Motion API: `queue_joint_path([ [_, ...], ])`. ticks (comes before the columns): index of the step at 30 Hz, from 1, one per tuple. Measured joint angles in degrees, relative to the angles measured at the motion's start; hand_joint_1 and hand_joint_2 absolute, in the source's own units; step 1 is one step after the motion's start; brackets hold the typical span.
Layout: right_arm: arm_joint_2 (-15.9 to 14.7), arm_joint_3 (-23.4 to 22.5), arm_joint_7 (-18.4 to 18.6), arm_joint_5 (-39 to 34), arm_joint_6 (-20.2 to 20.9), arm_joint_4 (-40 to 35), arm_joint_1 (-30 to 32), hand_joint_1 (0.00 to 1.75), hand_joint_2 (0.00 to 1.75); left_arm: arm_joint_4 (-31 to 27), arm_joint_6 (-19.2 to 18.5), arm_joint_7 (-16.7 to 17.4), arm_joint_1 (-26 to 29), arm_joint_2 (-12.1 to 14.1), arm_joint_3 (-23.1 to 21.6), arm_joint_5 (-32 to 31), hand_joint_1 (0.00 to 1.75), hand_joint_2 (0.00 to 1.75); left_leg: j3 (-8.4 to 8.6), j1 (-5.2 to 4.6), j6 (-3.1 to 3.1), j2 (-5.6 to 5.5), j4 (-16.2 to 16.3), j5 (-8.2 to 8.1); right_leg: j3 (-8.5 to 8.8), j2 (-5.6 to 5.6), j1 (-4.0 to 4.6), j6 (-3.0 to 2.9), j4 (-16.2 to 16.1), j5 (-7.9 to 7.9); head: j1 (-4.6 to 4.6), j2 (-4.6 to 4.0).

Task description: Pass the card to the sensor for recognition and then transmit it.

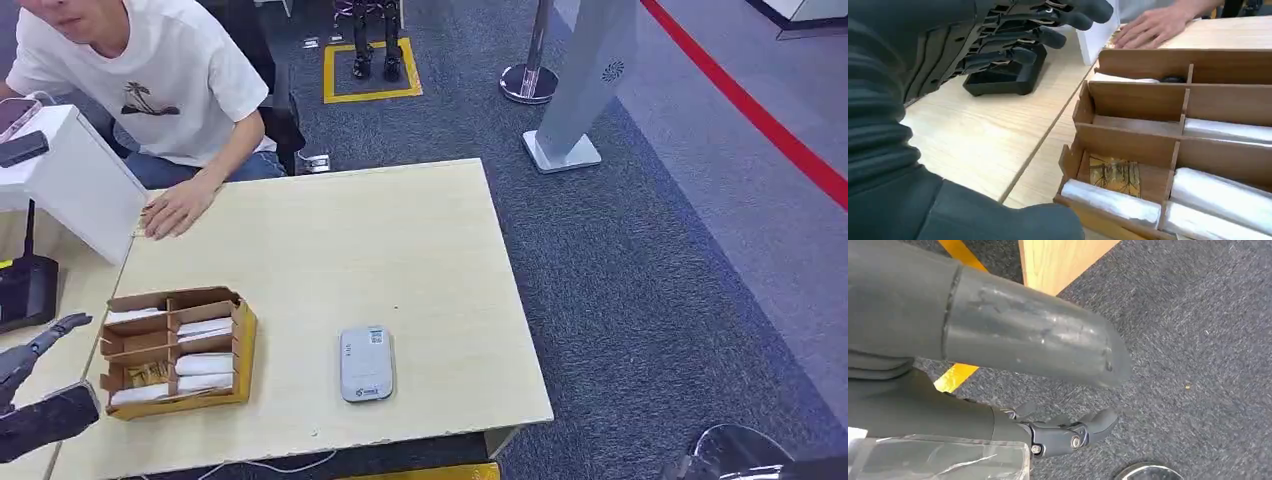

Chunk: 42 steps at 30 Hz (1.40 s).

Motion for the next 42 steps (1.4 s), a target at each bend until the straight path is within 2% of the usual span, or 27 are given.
queue_joint_path([
  [3,0.02,0.00,0.00,-0.17,0.20,0.02,0.57,0.00,0.00,-1.99,4.50,-0.94,4.38,-6.89,0.52,-7.94,0.00,1.75,0.24,-0.27,0.04,0.15,-0.07,-0.10,0.04,0.15,-0.17,0.04,0.01,-0.04,-0.24,-0.02],
  [5,0.02,0.00,0.00,-0.17,0.35,0.04,1.11,0.00,0.00,-3.13,5.77,-1.16,7.13,-10.43,0.52,-10.58,0.00,1.75,0.15,-0.16,0.04,0.13,-0.04,-0.10,0.01,0.13,-0.15,0.03,-0.03,-0.05,-0.11,0.00],
  [11,0.02,-0.02,-0.28,0.11,0.42,0.04,1.24,0.00,0.00,-5.02,6.91,-1.20,10.71,-16.81,1.26,-12.21,0.00,1.75,0.13,-0.20,0.08,-0.05,-0.04,-0.12,0.07,-0.05,-0.17,0.10,-0.05,-0.10,-0.05,0.00],
  [17,0.02,0.02,-0.42,0.52,0.42,0.02,1.17,0.00,0.00,-5.29,6.49,-1.35,11.47,-20.21,1.97,-12.67,0.00,1.75,0.15,-0.19,0.08,-0.10,-0.05,-0.11,0.09,-0.11,-0.16,0.10,-0.03,-0.10,-0.07,-0.02],
  [25,0.02,0.02,-0.44,0.72,0.39,0.02,1.19,0.00,0.00,-5.29,5.51,-1.90,11.36,-22.70,2.62,-13.02,0.00,1.75,0.15,-0.18,0.09,-0.11,-0.05,-0.10,0.10,-0.11,-0.16,0.10,-0.03,-0.10,-0.07,-0.02],
  [33,0.02,0.02,-0.42,1.07,0.33,0.02,1.18,0.00,0.00,-5.27,4.13,-2.03,11.01,-23.64,3.21,-14.84,0.00,1.75,0.15,-0.18,0.09,-0.11,-0.05,-0.10,0.09,-0.11,-0.16,0.09,-0.03,-0.10,-0.04,0.00],
  [36,0.00,0.13,-0.37,1.36,0.33,0.02,1.14,0.00,0.00,-5.27,2.16,-0.56,11.06,-22.09,4.44,-14.31,0.00,1.75,0.16,-0.15,0.08,-0.11,-0.04,-0.10,0.09,-0.11,-0.14,0.09,-0.03,-0.10,-0.07,0.00],
  [42,-0.15,0.87,-0.11,1.92,0.07,0.02,0.57,0.00,0.00,-5.20,-2.82,1.38,9.41,-15.76,8.13,-14.36,0.00,1.75,0.17,-0.12,0.04,-0.15,-0.05,-0.05,0.09,-0.14,-0.12,0.08,0.00,-0.09,-0.05,-0.02],
])
